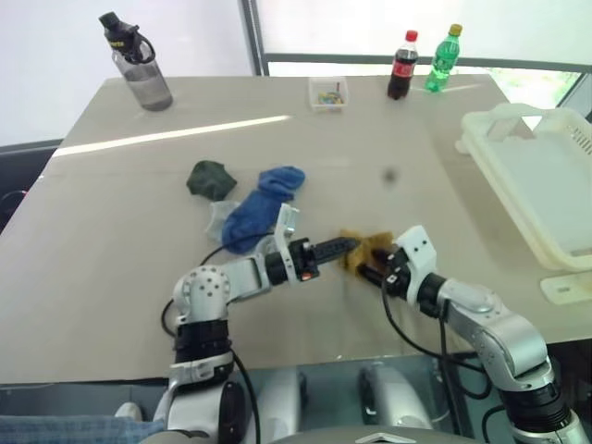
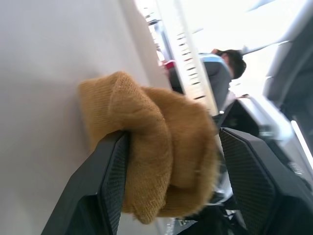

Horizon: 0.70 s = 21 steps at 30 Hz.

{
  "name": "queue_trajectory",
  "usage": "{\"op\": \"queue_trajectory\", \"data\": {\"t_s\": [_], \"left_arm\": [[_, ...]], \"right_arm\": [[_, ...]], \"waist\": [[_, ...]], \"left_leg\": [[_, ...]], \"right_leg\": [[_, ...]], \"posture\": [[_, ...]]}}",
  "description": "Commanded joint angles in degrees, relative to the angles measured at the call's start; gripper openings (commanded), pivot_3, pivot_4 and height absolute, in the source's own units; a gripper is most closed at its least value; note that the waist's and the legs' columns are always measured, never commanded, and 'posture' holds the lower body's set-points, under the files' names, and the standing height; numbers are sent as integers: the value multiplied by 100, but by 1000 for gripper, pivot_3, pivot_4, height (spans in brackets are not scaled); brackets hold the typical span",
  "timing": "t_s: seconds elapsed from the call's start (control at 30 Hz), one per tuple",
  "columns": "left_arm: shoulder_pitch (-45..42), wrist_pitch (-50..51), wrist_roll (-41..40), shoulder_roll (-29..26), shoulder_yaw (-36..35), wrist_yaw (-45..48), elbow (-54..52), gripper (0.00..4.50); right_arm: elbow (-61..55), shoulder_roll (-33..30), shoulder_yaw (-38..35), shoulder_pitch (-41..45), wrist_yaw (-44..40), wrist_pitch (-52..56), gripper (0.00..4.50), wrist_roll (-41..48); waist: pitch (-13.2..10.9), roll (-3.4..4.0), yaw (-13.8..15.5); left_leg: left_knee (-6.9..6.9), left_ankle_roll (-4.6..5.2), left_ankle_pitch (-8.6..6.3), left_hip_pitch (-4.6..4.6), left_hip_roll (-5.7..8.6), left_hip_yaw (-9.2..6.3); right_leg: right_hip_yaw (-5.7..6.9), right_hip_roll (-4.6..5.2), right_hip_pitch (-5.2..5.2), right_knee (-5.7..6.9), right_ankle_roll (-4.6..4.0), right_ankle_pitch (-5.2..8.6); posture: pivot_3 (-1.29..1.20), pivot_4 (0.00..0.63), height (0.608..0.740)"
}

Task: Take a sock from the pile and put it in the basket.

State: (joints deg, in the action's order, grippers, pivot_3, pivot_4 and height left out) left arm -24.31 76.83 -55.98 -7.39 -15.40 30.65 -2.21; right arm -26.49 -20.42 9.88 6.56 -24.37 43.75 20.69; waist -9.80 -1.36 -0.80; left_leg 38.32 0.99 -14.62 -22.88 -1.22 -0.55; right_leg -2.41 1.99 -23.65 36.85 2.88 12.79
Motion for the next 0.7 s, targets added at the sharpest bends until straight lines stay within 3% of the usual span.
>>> {"op": "queue_trajectory", "data": {"t_s": [0.03,0.37,0.7], "left_arm": [[84,-153,-310,-42,21,240,-311,3050],[85,-173,-565,-2,222,427,-234,3050],[126,-597,-89,-298,677,546,3,3050]], "right_arm": [[-255,-29,-41,18,-22,-65,2436,11],[-253,-44,-75,15,7,-43,2436,-4],[-316,-55,-81,-21,47,-4,2436,7]], "waist": [[0,0,-2],[-1,0,-1],[-2,0,0]], "left_leg": [[0,0,0,0,0,1],[0,0,0,0,0,1],[0,0,0,-1,0,1]], "right_leg": [[0,0,0,0,0,0],[-1,0,0,0,0,0],[0,-1,-1,0,0,1]], "posture": [[0,150,740],[0,150,740],[0,150,740]]}}
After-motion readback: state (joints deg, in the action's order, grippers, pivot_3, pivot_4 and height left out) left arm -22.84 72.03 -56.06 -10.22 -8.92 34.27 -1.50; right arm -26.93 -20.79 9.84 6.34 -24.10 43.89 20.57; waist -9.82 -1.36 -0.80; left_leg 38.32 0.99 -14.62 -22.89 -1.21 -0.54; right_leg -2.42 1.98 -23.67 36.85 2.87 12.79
